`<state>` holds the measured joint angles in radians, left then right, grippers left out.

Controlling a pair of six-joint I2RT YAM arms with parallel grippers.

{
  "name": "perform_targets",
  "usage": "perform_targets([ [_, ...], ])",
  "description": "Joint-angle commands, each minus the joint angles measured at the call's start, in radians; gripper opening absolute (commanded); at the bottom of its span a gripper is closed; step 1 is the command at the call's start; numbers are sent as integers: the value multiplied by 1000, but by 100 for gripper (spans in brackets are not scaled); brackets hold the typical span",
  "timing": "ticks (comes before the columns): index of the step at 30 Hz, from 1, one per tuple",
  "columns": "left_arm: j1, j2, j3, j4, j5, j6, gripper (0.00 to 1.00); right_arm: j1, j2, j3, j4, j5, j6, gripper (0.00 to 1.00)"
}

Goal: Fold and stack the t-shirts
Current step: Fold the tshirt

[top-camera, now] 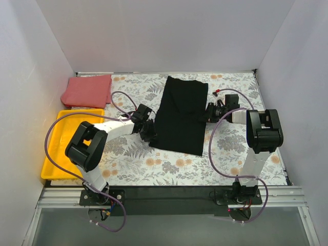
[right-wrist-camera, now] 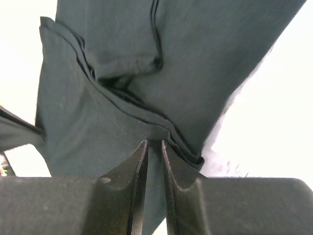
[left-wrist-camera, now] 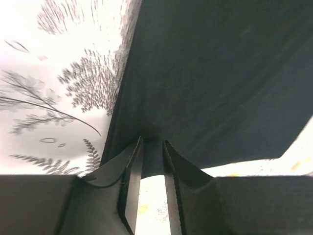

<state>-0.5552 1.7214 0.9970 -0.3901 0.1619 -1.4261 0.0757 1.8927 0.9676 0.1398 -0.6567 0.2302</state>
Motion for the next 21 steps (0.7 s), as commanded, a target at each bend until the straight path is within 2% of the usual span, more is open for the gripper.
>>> perform_targets([
  [1,-6,24,-32,-1,111,-34,21,-34,95,80,57,-26,20,24],
  [6,-5,50,-83,69,203,-129,18,-97,213,258,50,-44,54,24],
  [10,-6,12,-80,71,153,-131,23,-108,207,296,47,-87,95,25],
  [14,-5,-86,-64,48,70,-120,35,-105,25,156,58,-109,130,25],
  [15,-6,-106,-61,36,53,-117,37,-100,-15,64,64,-122,139,25],
  [18,-17,-152,-31,-12,7,-77,44,-90,-167,-71,150,-205,194,25],
  [21,-28,-163,-32,-12,51,-48,45,-77,-265,-193,165,-267,202,25],
])
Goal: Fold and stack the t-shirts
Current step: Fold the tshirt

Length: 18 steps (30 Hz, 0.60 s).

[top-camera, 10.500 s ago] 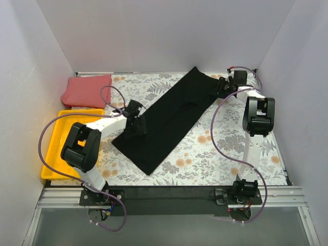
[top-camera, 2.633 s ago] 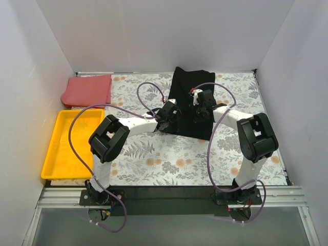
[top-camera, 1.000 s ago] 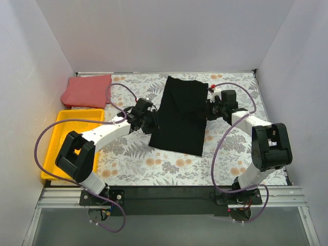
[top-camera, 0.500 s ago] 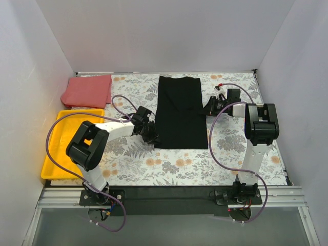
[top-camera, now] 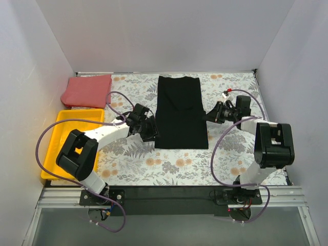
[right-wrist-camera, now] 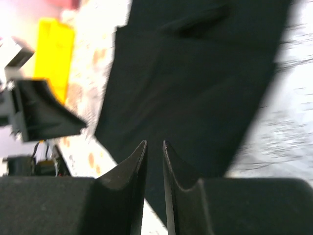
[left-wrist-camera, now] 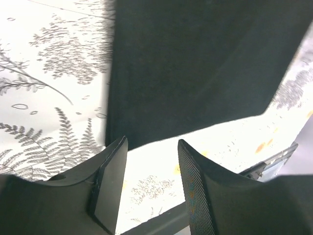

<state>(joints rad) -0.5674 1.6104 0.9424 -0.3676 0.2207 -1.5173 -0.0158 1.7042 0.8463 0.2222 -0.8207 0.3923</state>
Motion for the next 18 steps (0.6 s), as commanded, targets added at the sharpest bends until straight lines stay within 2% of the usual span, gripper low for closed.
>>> perform_targets([
  [1,-20,-47,18,-27,12,49,44,14,-113,-102,86,-106,40,25],
  [5,-35,-1,-27,16,71,74,32,42,-133,-266,124,-126,28,25],
  [7,-37,51,-34,3,62,75,24,42,-112,-305,149,-133,16,24],
  [8,-35,69,-34,-10,62,74,17,39,-88,-332,155,-132,10,24],
  [11,-29,82,-69,-33,37,59,9,7,-54,-374,177,-115,29,22],
  [18,8,-7,-145,-74,19,35,7,-88,-95,-469,171,-67,57,21],
])
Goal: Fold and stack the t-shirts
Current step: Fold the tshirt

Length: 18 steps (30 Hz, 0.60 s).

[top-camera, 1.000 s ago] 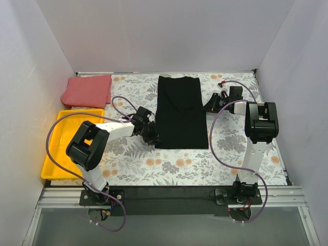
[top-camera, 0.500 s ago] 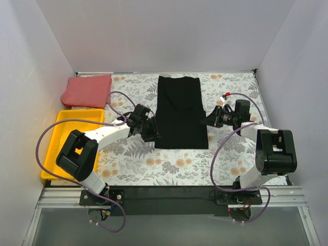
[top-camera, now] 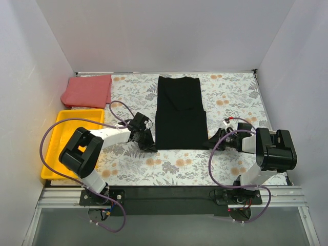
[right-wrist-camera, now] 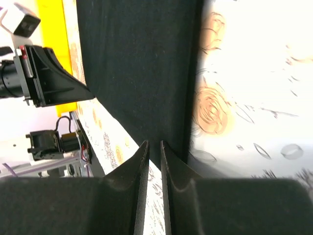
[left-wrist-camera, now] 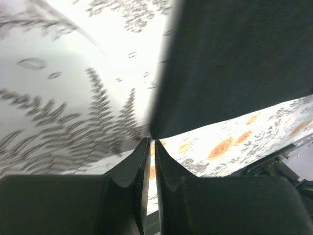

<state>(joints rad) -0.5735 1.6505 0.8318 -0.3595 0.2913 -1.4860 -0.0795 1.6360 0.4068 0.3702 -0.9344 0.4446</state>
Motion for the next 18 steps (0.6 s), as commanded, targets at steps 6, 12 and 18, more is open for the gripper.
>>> perform_targets([
  [6,17,-112,32,-62,-60,7,24,-14,-87,87,26,11,97,23],
  [12,106,3,186,83,40,0,28,35,25,423,39,54,158,24],
  [18,175,244,484,120,77,13,28,60,315,789,91,92,259,25],
])
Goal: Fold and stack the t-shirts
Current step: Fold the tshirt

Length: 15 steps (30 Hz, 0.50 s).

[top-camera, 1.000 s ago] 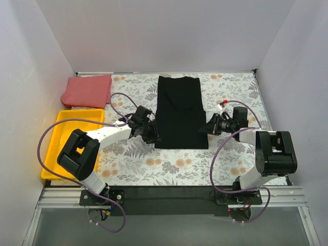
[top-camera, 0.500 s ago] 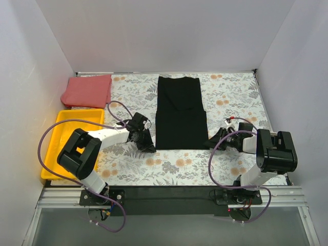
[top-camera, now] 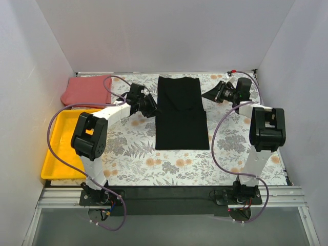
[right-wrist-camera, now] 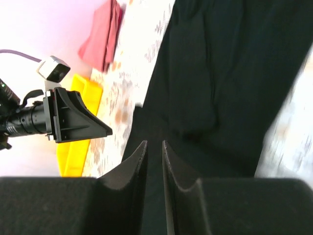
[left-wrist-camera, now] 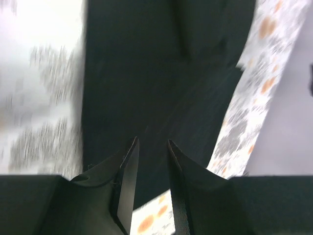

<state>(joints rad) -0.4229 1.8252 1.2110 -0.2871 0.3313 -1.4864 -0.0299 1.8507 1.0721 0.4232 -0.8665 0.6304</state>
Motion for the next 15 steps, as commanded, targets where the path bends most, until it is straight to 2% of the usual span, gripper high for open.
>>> perform_targets([
  [1,35,89,134,48,49,20,28,16,182,167,48,21,92,25],
  [5,50,123,177,48,40,49,29,28,370,363,65,23,127,25],
  [7,53,115,163,43,26,77,35,28,465,451,65,32,152,25],
  [10,55,88,125,14,-15,104,39,28,557,512,60,49,181,25],
  [15,55,14,33,-30,-80,140,41,15,567,473,36,134,173,25],
])
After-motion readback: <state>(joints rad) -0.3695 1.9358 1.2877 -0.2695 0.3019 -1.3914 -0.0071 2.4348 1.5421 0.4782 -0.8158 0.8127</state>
